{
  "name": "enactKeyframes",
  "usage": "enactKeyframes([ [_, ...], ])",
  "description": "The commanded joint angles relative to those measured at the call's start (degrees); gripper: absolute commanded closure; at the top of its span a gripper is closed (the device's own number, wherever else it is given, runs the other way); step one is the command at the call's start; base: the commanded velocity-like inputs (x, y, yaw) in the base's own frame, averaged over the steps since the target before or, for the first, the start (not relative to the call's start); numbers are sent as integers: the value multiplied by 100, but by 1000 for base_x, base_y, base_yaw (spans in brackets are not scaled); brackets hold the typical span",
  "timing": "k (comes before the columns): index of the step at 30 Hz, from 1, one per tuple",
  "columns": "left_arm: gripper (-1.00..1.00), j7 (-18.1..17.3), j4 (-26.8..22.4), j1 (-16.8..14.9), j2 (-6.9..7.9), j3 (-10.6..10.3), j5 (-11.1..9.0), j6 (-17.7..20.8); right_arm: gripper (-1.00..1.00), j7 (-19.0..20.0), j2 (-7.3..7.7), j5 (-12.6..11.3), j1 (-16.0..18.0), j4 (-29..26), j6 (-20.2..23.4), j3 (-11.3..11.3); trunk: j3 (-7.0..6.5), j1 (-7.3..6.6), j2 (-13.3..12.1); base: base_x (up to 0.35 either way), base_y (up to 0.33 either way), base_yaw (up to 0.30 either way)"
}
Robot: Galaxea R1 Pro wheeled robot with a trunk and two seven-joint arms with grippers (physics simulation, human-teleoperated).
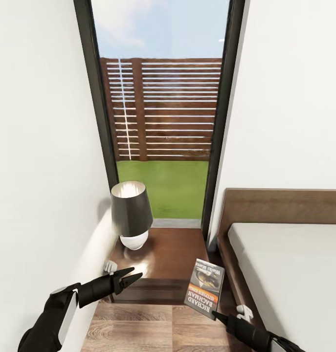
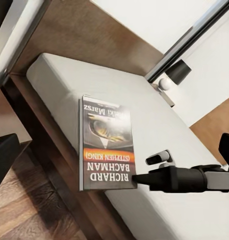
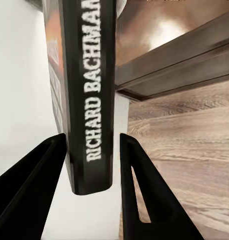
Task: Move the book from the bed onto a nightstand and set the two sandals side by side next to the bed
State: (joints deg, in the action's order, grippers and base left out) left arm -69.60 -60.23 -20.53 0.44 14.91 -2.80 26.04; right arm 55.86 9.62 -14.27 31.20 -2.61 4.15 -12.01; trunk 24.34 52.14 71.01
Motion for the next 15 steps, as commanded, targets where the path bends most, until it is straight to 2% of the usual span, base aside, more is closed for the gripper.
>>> enactKeyframes([
  [1,-100,-13,1,-4,0,-1,-19,59,100,125,3,-30,3,-29,143,-29,6,0,4,0,0,0],
  [2,-100,-11,1,-4,0,-2,-19,59,100,147,4,-32,4,-44,200,-35,6,0,4,0,0,0],
  [4,-100,-1,2,-4,-5,-9,-19,59,100,202,5,-42,5,-139,586,-47,6,0,4,0,0,0],
  [5,-100,8,2,-4,-7,-13,-17,59,100,222,-3,-47,7,-632,1321,-48,6,0,4,0,0,0],
  [7,-100,15,9,-4,-11,-14,-17,59,100,227,-11,-50,8,-1114,1829,-43,6,0,4,0,0,0],
  [9,-100,23,85,-4,-16,-11,-7,54,100,199,-38,-69,13,-2226,3208,-39,6,0,4,0,0,0],
  [10,-100,24,99,-4,-15,-8,-5,53,100,189,-48,-72,21,-2432,3495,-39,6,0,4,0,0,0],
  [12,-100,32,115,-4,-11,-1,-5,57,100,178,-60,-80,38,-2648,3802,-38,6,0,4,0,0,0],
  [15,-100,100,122,-4,-10,5,-9,57,100,169,-72,-90,60,-2759,3959,-38,6,0,4,0,0,0],
])
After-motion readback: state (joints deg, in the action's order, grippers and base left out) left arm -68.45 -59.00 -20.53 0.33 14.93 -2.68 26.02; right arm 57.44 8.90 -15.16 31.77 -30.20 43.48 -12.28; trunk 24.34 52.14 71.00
